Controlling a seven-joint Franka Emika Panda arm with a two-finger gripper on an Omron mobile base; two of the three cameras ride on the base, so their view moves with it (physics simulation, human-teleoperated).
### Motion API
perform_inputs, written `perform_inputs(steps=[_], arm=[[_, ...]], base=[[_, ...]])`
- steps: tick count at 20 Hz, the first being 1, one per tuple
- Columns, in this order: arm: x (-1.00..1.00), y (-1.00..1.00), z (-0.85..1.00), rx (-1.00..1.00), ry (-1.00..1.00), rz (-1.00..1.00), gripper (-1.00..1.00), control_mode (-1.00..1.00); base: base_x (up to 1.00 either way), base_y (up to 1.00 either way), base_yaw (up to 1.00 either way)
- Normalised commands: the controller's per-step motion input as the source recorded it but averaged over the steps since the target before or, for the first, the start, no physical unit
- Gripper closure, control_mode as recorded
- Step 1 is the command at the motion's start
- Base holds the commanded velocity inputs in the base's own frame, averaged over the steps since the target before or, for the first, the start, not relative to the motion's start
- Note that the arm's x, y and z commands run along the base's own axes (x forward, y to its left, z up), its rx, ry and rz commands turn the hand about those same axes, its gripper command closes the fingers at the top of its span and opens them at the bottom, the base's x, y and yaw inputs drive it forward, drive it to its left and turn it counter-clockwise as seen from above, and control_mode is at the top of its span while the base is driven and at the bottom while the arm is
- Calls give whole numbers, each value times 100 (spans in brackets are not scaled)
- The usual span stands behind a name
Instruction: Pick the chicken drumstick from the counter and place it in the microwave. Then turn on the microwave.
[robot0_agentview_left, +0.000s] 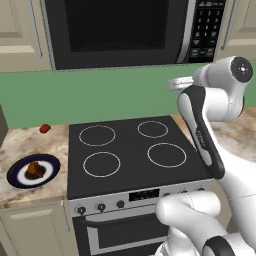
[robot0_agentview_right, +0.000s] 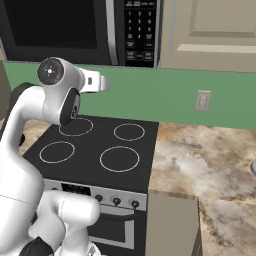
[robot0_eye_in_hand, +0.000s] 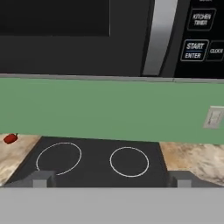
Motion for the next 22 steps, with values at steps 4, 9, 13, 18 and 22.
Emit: perform_inputs(steps=[4, 9, 13, 18, 22], arm=[[27, -24, 59, 0, -8, -1, -100, -100], [35, -17, 45, 0, -4, 0, -100, -100], [36, -13, 36, 0, -7, 0, -100, -100], [36, -11, 27, 0, -7, 0, -100, -100], [43, -11, 14, 0, -2, 0, -100, -100]], base=[[0, 0, 0], [0, 0, 0], [0, 0, 0], [0, 0, 0], [0, 0, 0]])
